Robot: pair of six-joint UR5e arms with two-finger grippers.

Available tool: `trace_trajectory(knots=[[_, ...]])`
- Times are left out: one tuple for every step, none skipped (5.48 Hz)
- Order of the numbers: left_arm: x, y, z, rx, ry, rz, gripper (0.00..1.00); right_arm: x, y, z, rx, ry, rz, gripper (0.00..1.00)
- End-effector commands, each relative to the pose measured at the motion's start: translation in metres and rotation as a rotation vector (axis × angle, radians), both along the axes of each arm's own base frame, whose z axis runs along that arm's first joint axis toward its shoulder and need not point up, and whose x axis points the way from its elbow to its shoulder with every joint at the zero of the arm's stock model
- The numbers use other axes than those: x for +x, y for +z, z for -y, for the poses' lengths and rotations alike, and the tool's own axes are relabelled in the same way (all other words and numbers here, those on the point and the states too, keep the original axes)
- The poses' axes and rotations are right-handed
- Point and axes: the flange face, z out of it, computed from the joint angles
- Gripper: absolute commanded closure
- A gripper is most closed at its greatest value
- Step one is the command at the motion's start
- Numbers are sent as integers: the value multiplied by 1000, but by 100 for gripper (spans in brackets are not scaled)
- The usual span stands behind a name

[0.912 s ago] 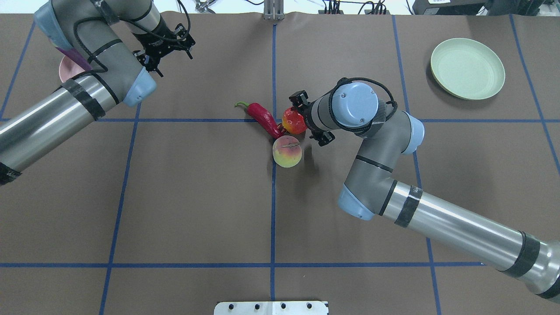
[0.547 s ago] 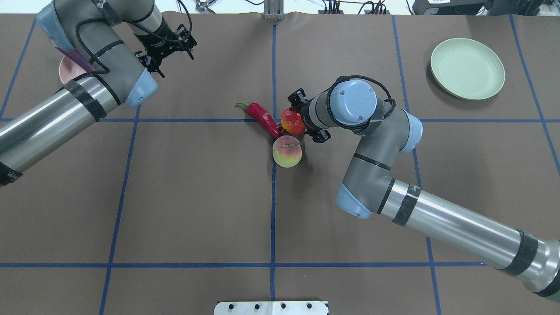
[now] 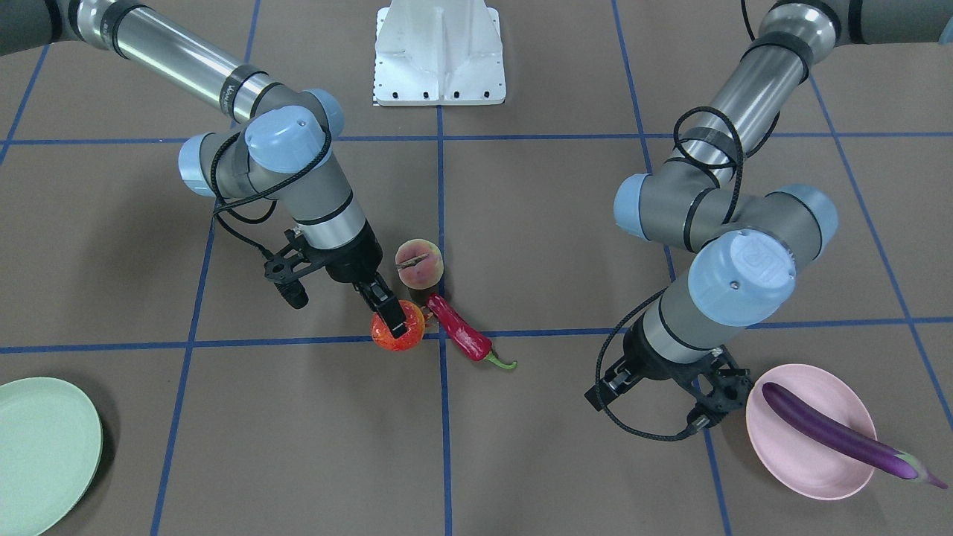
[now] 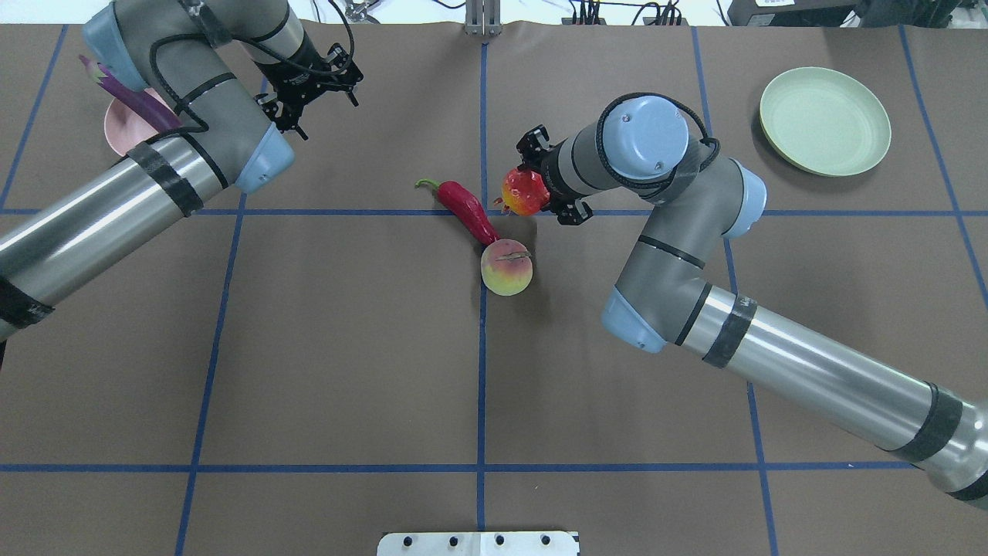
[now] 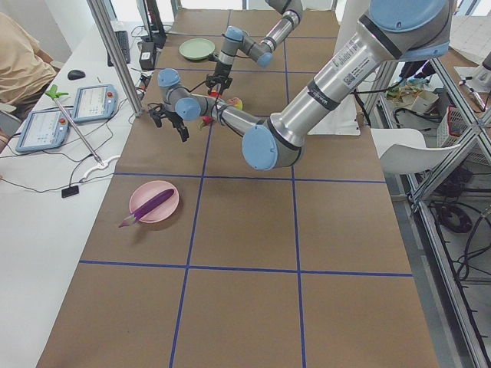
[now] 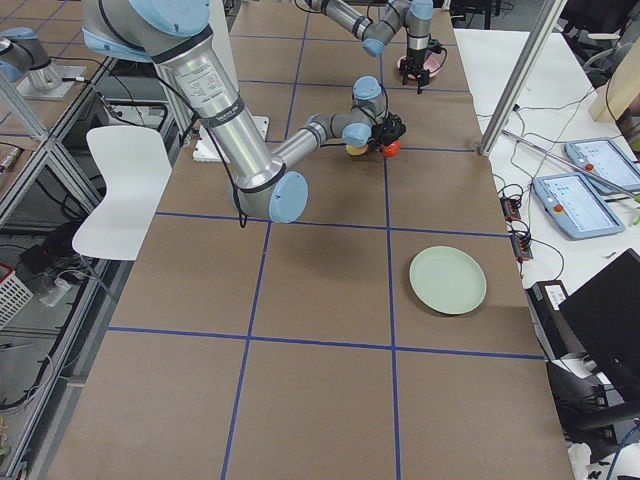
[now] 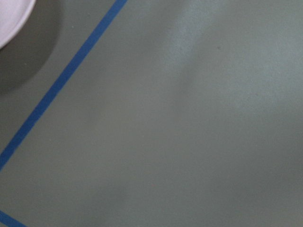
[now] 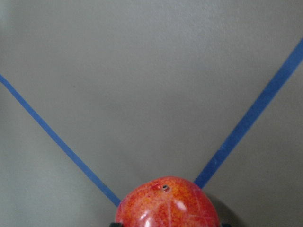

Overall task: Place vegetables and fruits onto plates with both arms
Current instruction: 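Carry the pomegranate to the green plate while the left gripper grasps the chili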

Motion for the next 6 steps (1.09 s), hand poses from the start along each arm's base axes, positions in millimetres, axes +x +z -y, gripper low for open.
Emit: trace_trajectory(knots=[[103,-53,-67,-51,2,-17,0,84,28,57,29,-28,-50,100],[158,-82,-107,-86,-34,-11,0,124,57,91,53,-41,-170,100],[170,-96,-117,-103,-37,-24,0,176,89,127,95,-75,-300,100],[173,-95,-116,-87,-55,-11,0,222,132,159,126,-111,-402,100],[177,-78,-106,-59,-97,29,0,272,175,184,163,-171,-499,100],[182,-80,-101,-51,-108,37,2,320,218,198,188,-235,-579,100]])
